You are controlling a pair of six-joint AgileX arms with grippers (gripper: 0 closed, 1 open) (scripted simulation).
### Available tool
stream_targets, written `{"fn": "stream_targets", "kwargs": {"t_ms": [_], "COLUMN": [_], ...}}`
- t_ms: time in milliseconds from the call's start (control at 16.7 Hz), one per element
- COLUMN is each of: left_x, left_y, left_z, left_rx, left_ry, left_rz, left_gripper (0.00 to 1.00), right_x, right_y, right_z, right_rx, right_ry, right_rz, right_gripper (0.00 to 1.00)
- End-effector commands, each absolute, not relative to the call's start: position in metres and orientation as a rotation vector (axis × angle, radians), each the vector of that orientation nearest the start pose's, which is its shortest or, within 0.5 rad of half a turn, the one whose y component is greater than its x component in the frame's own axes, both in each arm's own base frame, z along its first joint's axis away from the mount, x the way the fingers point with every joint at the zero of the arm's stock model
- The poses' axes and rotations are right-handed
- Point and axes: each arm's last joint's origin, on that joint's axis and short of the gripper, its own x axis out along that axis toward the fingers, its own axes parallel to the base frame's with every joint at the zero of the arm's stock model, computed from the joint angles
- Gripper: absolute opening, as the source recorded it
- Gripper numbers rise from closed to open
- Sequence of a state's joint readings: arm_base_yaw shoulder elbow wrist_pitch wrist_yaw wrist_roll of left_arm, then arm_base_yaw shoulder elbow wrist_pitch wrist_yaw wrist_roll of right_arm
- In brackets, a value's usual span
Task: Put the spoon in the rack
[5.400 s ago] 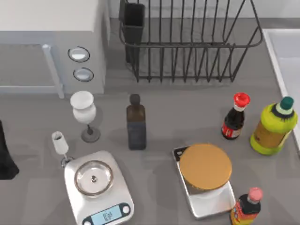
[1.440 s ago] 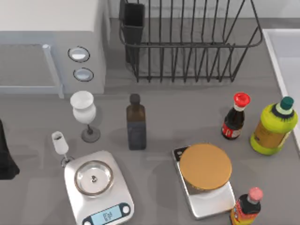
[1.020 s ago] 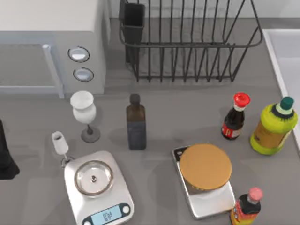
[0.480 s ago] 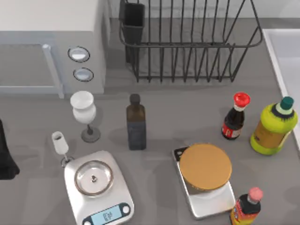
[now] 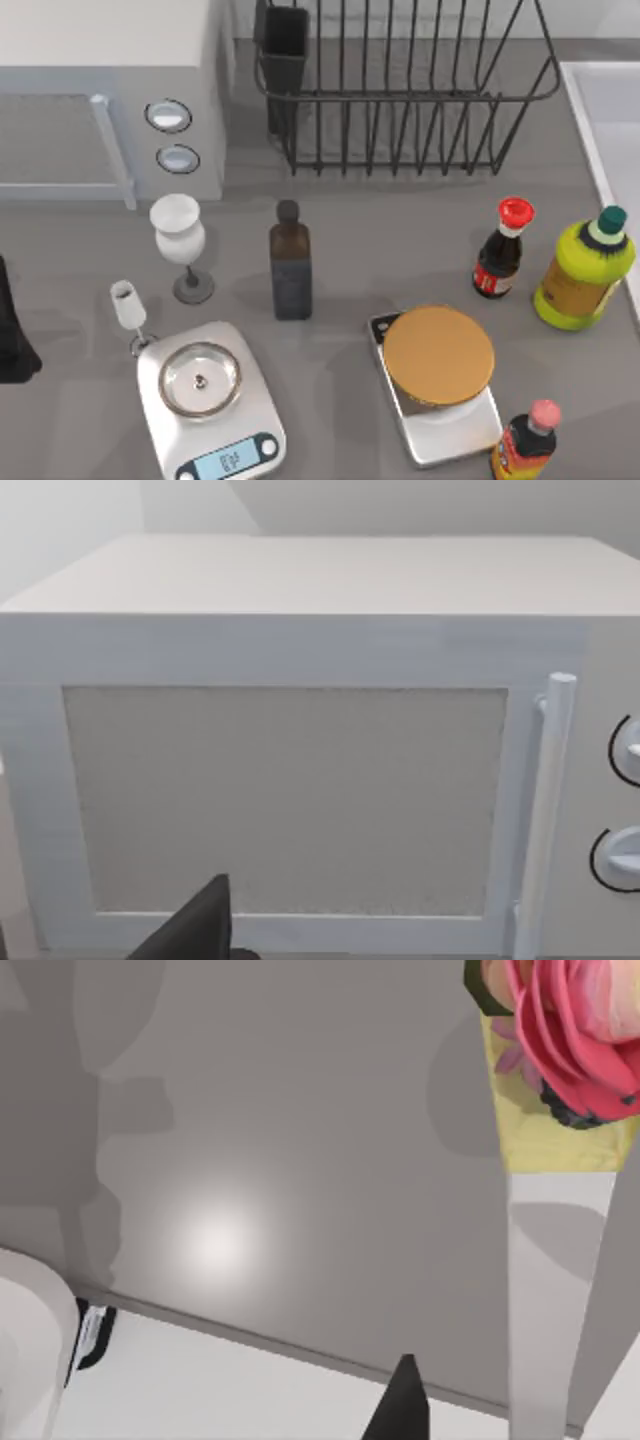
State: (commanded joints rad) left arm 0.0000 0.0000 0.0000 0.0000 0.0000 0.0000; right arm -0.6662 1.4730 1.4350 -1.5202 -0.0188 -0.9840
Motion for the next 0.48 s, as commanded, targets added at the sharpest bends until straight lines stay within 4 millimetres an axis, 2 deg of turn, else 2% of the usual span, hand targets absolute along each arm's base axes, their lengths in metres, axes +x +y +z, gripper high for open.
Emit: {"fn": "stream_targets", "kwargs": {"t_ms": [240, 480], "left_x": [0.106, 0.106], "left_y": [-0.001, -0.001], "left_z": [0.16, 0.16], "left_rx": [0.0, 0.0], "left_ry": [0.0, 0.0], "left_rz": [0.0, 0.0], "left_gripper": [1.0, 1.0], "right_x": [0.201, 0.232], "right_y": [-0.15, -0.13], "right_z": [0.314, 0.32], "right_rx": [-0.256, -0.43], "right_ry": [1.534, 1.475], "right_rz": [0.242, 0.143], "right_gripper": [0.0, 0.0]}}
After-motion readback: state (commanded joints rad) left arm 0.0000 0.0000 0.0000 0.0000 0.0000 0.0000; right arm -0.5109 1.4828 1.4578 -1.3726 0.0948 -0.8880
